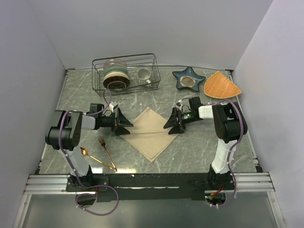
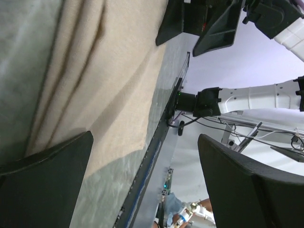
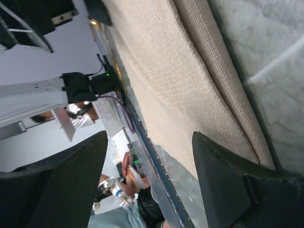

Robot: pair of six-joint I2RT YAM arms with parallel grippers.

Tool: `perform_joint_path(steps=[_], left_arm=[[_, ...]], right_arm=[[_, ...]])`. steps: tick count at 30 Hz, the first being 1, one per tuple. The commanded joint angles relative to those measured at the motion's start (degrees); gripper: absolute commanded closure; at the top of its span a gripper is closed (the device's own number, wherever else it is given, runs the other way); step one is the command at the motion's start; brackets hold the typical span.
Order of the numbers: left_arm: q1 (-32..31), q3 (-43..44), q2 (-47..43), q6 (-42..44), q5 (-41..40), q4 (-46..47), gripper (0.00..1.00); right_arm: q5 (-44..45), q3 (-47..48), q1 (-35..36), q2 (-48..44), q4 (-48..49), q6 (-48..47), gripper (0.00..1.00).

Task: Fold the napkin into a case and place the utensils inside
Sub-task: Smooth out the upper triangle-folded napkin at the center of the board.

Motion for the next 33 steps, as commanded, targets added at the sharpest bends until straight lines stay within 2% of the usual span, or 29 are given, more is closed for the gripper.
perform_joint_path(steps=[1, 4, 8, 12, 19, 26, 29, 31, 32, 33], left_arm=[[-0.08, 1.73, -7.43, 9.25, 2.70, -9.61, 0.01], [-0.52, 1.30, -9.63, 10.67, 2.09, -11.13, 0.01], [-1.84, -0.90, -8.76, 3.82, 0.07, -2.53, 0.01], [-2.72, -0.64, -4.11, -0.84, -2.48, 4.60, 0.01], [-0.70, 0.51, 4.95, 2.58, -4.95, -0.84, 0.01], [-1.40, 0.06, 1.18, 3.72, -3.37, -2.59, 0.04], [-2.89, 2.60, -2.86, 8.36, -2.83, -7.41, 0.09], [-4.12, 5.06, -5.58, 14.58, -3.97, -15.31, 0.15], [-4.30, 7.86, -6.29, 16.79, -4.68, -18.04, 0.19], [-4.48, 9.28, -6.73, 19.08, -5.64, -21.55, 0.31]], right_arm=[[4.74, 0.60, 1.18, -5.79, -2.96, -1.82, 0.20], [4.65, 1.05, 4.69, -8.95, 0.10, 1.95, 0.20], [5.27, 1.66, 9.09, -8.79, 6.43, 8.02, 0.20], [5.88, 3.59, 11.29, -4.22, 10.30, 10.83, 0.20], [7.81, 4.22, 8.31, 4.48, 3.73, 2.94, 0.20], [7.38, -2.90, 6.54, 2.30, 1.34, 0.02, 0.23], [5.10, -5.19, 8.56, -2.70, 2.05, 0.64, 0.23], [2.38, -4.76, 10.85, -7.43, 1.61, 1.43, 0.25], [1.50, -4.14, 11.02, -8.77, 1.35, 2.39, 0.25], [0.44, -3.18, 10.50, -9.65, 0.30, 2.49, 0.27]])
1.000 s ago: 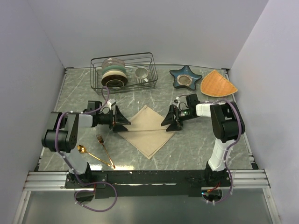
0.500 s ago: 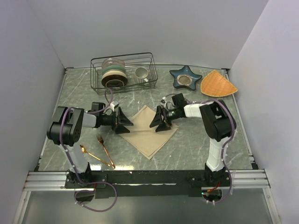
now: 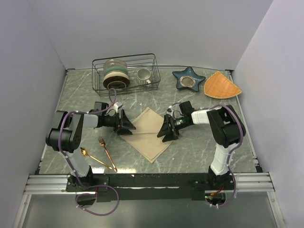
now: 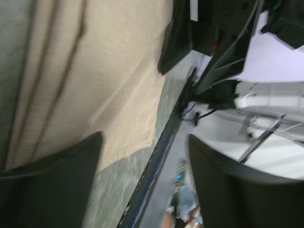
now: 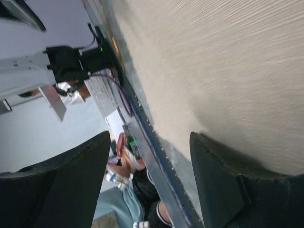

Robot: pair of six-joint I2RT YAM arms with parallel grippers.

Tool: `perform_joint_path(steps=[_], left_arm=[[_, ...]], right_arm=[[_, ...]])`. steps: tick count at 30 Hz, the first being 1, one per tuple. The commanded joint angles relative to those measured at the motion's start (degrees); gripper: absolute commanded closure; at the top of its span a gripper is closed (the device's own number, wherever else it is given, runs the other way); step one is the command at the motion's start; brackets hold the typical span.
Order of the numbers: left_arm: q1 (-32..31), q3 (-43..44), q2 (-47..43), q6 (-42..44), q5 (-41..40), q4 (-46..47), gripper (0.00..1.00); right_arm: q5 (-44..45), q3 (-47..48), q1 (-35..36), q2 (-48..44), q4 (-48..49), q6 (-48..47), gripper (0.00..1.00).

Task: Fold the napkin into a case and place the utensils inside
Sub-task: Smooth out the upper triangle-folded napkin at the center of the board.

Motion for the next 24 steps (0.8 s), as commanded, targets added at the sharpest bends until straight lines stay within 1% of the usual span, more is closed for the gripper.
perform_joint_path(steps=[1, 2, 3, 4, 5, 6, 8, 9, 11, 12, 13, 14, 17, 21, 24], left_arm=[[-1.53, 8.32, -5.64, 16.33, -5.94, -17.73, 0.38], [-1.44, 10.78, -5.73, 18.02, -7.02, -20.40, 0.45], [-1.53, 12.02, -5.82, 19.95, -8.33, -22.51, 0.56], [-1.53, 12.99, -6.08, 22.58, -10.87, -25.93, 0.62], [-1.53, 14.65, -6.26, 23.83, -11.94, -27.00, 0.65], [-1.53, 15.28, -6.52, 25.06, -12.82, -27.97, 0.72], [-2.31, 16.94, -6.96, 27.09, -17.11, -30.60, 0.78], [-2.75, 17.56, -7.05, 28.05, -18.18, -31.75, 0.79], [-4.86, 18.36, -7.23, 30.25, -22.64, -34.03, 0.80], [-5.65, 18.27, -7.31, 30.26, -23.63, -34.48, 0.80], [-7.22, 17.84, -7.58, 32.52, -24.60, -34.75, 0.79], [-8.02, 17.66, -7.67, 32.89, -26.52, -35.45, 0.79], [-9.87, 17.22, -6.53, 33.68, -28.47, -36.16, 0.79], [-10.31, 18.97, -2.58, 35.00, -31.27, -36.42, 0.78], [-10.40, 22.04, 0.76, 36.66, -33.04, -37.21, 0.78]], right_arm=[[0.19, 4.64, 0.91, -7.54, -5.16, -2.07, 0.30], [1.24, 6.93, 0.20, -7.55, -7.79, -6.87, 0.33], [2.99, 9.31, -0.32, -7.37, -13.65, -9.53, 0.39], [6.31, 13.16, -1.72, -6.76, -15.62, -11.47, 0.42], [7.74, 14.42, -2.43, -6.32, -16.69, -12.88, 0.45], [8.54, 15.30, -3.22, -5.88, -17.39, -13.24, 0.50], [14.06, 17.67, -3.76, -4.21, -18.80, -15.86, 0.55], [15.82, 18.55, -3.84, -3.77, -19.50, -16.67, 0.60], [19.86, 19.35, -3.84, -1.75, -20.82, -18.60, 0.63], [20.58, 20.57, -3.85, 0.26, -21.79, -19.30, 0.66], [21.11, 21.10, -3.85, 1.23, -22.84, -20.01, 0.67], [21.55, 21.37, -3.85, 2.03, -24.24, -20.88, 0.68], [22.25, 19.27, -3.67, 2.48, -23.99, -21.16, 0.70], [22.69, 13.49, -3.15, 0.90, -23.82, -21.95, 0.72], [22.78, 9.09, -2.18, -0.51, -23.90, -22.56, 0.72]])
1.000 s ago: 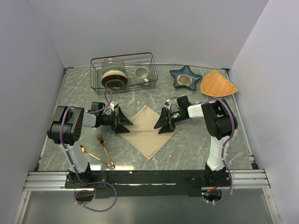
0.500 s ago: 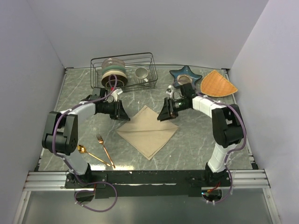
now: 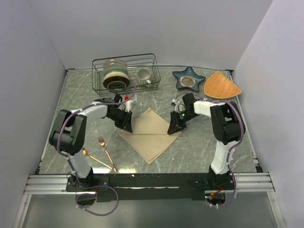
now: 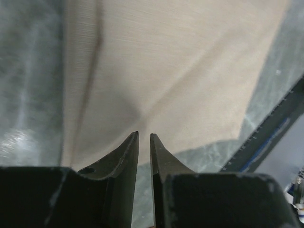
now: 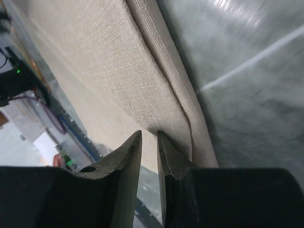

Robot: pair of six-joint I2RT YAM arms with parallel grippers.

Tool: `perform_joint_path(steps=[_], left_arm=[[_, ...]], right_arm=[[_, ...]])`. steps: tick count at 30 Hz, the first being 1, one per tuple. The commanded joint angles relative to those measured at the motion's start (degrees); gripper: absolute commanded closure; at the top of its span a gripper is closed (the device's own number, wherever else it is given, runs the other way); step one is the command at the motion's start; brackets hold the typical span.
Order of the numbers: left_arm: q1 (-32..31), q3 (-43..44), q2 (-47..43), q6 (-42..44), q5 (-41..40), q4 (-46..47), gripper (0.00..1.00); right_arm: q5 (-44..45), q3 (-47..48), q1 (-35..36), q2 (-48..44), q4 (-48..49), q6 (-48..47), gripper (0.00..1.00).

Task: Fold the napkin into a case and place the utensils inside
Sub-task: Smooth out the upper triangle-folded napkin at the center of the board, then pick up the upper triangle-folded napkin from the center of the board.

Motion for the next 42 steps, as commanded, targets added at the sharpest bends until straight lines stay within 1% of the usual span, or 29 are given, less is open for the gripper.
perform_joint_path(steps=[1, 3, 4, 6, 7, 8, 10, 11, 13, 15, 19, 21, 22, 23, 25, 26, 29, 32, 34, 39, 40, 42], left_arm=[[0.15, 5.91, 4.37, 4.19, -4.41, -1.63, 0.78], [0.07, 7.77, 5.87, 6.20, -4.50, -1.89, 0.76], [0.07, 9.87, 6.14, 6.91, -4.24, -1.98, 0.75], [-0.11, 12.07, 6.40, 9.54, -1.97, -2.24, 0.66], [-0.20, 14.35, 6.58, 9.99, 0.22, -1.81, 0.62], [-0.37, 15.67, 6.75, 10.08, 0.77, -1.54, 0.56], [-0.81, 19.44, 8.15, 10.44, 3.66, -0.93, 0.52], [-1.16, 20.68, 8.77, 10.18, 4.20, -0.05, 0.49], [-2.39, 23.75, 11.32, 9.39, 4.81, 0.65, 0.48], [-3.62, 25.52, 13.77, 7.81, 4.38, 2.58, 0.46], [-4.50, 27.02, 17.47, 5.96, 3.15, 5.66, 0.44], [-4.68, 27.37, 19.14, 5.43, 2.27, 7.06, 0.41], [-4.77, 27.55, 19.58, 5.43, 1.83, 7.60, 0.41], [-4.86, 27.64, 20.02, 5.51, 1.57, 7.77, 0.41], [-5.56, 28.95, 21.78, 6.56, 0.51, 6.38, 0.41], [-5.73, 29.48, 22.48, 7.09, 0.25, 5.76, 0.42], [-6.61, 29.49, 23.80, 8.06, 0.69, 5.40, 0.47], [-7.05, 27.82, 23.10, 7.98, 1.48, 6.89, 0.52], [-7.23, 27.20, 22.75, 7.80, 1.74, 7.16, 0.55], [-7.14, 26.24, 21.79, 6.83, 1.04, 7.51, 0.59], [-7.14, 26.06, 21.61, 6.75, 0.95, 7.51, 0.62], [-7.23, 25.10, 21.08, 6.74, 0.69, 7.43, 0.64]], right_arm=[[2.26, -5.59, 1.78, -3.35, -1.65, -2.67, 0.72], [1.56, -8.40, 2.22, -4.41, -0.86, -2.41, 0.74], [-0.27, -8.85, 2.92, -4.59, -0.78, -2.06, 0.74], [-2.74, -8.86, 4.32, -5.20, -2.09, -2.76, 0.74], [-5.01, -8.77, 6.59, -5.46, -2.61, -2.76, 0.74], [-6.60, -8.68, 7.57, -5.73, -3.58, -2.76, 0.72], [-12.47, -8.68, 8.81, -6.17, -3.85, -2.50, 0.69], [-13.90, -8.42, 8.81, -6.08, -4.02, -1.89, 0.67], [-13.91, -6.32, 8.20, -5.47, -4.99, -2.05, 0.66], [-13.56, -4.39, 5.48, -5.03, -5.26, -2.06, 0.65], [-13.12, -0.08, 0.82, -4.33, -6.92, -2.67, 0.63], [-11.20, 2.91, -0.94, -4.24, -6.31, -2.41, 0.59], [-10.49, 4.05, -1.29, -4.06, -5.96, -2.32, 0.58], [-9.44, 6.24, -1.56, -3.63, -5.35, -2.41, 0.53], [-7.24, 8.53, -2.00, -2.66, -5.17, -2.67, 0.49], [-6.54, 10.72, -1.91, -1.52, -5.08, -2.76, 0.42], [-4.07, 14.42, -2.00, 1.02, -4.21, -2.76, 0.32], [-2.58, 16.62, -2.17, 3.49, -3.15, -2.24, 0.29], [-2.40, 17.07, -2.17, 4.64, -2.97, -1.97, 0.29], [-2.92, 14.00, -2.17, 4.47, -2.62, -1.62, 0.28], [-3.01, 13.30, -2.09, 4.03, -2.62, -1.79, 0.28], [-3.01, 11.45, -2.17, 2.97, -2.62, -2.14, 0.28]])
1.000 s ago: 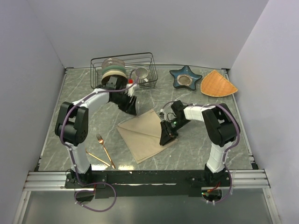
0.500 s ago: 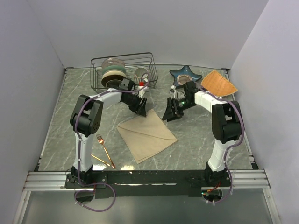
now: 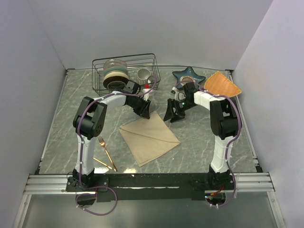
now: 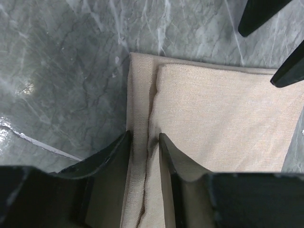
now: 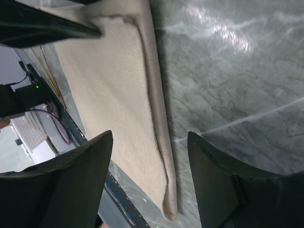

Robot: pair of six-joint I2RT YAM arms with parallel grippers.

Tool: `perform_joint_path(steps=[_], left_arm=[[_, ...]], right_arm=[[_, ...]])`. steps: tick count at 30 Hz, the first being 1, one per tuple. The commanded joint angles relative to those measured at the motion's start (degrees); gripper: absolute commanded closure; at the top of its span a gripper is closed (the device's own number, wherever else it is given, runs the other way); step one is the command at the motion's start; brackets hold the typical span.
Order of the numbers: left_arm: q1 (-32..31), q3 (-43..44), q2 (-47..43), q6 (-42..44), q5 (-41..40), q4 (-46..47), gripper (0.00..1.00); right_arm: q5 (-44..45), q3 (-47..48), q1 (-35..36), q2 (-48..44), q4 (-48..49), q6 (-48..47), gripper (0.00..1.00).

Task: Fold the napkin into a case and place the utensils inside
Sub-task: Pick up the upper triangle-folded napkin from the center of the board.

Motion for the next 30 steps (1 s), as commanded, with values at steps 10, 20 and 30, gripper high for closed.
perform_joint_path(steps=[10, 20, 30], left_arm=[[-0.17, -4.35, -5.01, -0.38, -0.25, 2.37, 0.70], [3.08, -11.54, -7.90, -5.38, -1.57, 3.33, 0.80], [5.98, -24.28, -15.37, -17.60, 5.78, 8.32, 0.80]], right_arm=[[1.95, -3.44, 0.06, -2.65, -0.11, -1.12, 0.26], [6.52, -7.05, -0.03, -5.28, -3.01, -5.52, 0.25], [4.78, 0.50, 1.54, -2.65, -1.78, -3.59, 0.29]])
